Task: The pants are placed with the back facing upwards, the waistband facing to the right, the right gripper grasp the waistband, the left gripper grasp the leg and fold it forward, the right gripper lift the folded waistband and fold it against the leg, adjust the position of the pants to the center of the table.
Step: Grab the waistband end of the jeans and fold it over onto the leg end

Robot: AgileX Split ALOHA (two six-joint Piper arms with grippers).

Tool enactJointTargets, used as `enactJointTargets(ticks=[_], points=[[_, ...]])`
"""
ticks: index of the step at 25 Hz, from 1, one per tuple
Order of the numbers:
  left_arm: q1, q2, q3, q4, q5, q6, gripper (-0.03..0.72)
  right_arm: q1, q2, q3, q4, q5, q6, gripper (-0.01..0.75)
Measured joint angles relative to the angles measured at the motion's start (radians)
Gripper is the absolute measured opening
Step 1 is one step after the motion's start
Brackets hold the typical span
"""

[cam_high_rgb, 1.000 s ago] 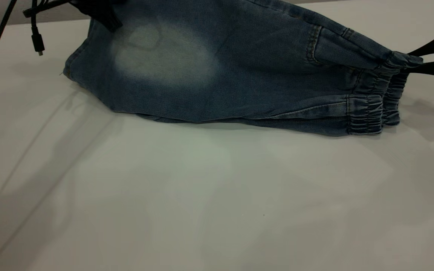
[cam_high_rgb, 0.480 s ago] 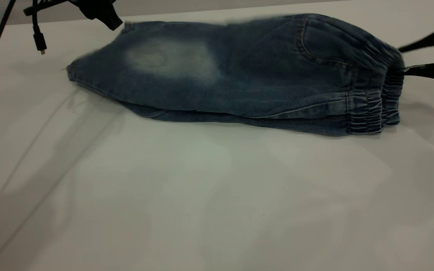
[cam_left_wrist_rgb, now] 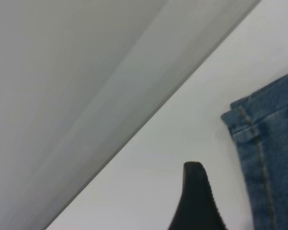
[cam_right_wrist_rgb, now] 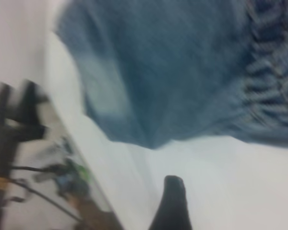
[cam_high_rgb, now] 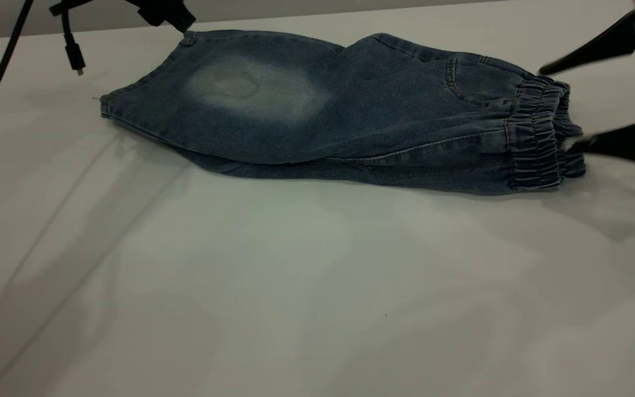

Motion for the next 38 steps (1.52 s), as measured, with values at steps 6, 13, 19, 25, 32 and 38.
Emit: enactJointTargets(ticks=[6, 13, 19, 25, 32, 38], points=[[-0.024, 0.0, -0.001, -0.001, 0.004, -0.031, 0.459, 0.086, 0.02, -0.019, 0.024, -0.116, 0.061, 0.528], [-0.048, 0.0, -0.001, -0.001, 0.0, -0.049, 0.459, 0.084, 0.122, -0.068, 0.026, -0.12, 0.069, 0.546], [-0.048, 0.0, -0.001, -0.001, 0.004, -0.049, 0.45, 0.084, 0.189, -0.112, 0.02, -0.058, 0.104, 0.591], [-0.048, 0.0, -0.001, -0.001, 0.006, -0.049, 0.418, 0.084, 0.19, -0.112, 0.056, -0.126, 0.19, 0.591], [-0.048, 0.0, -0.001, -0.001, -0.004, -0.048, 0.407, 0.084, 0.19, -0.112, 0.156, -0.188, 0.16, 0.436], [-0.048, 0.0, -0.001, -0.001, -0.074, -0.048, 0.404, 0.084, 0.19, -0.112, 0.153, -0.24, 0.149, 0.082]])
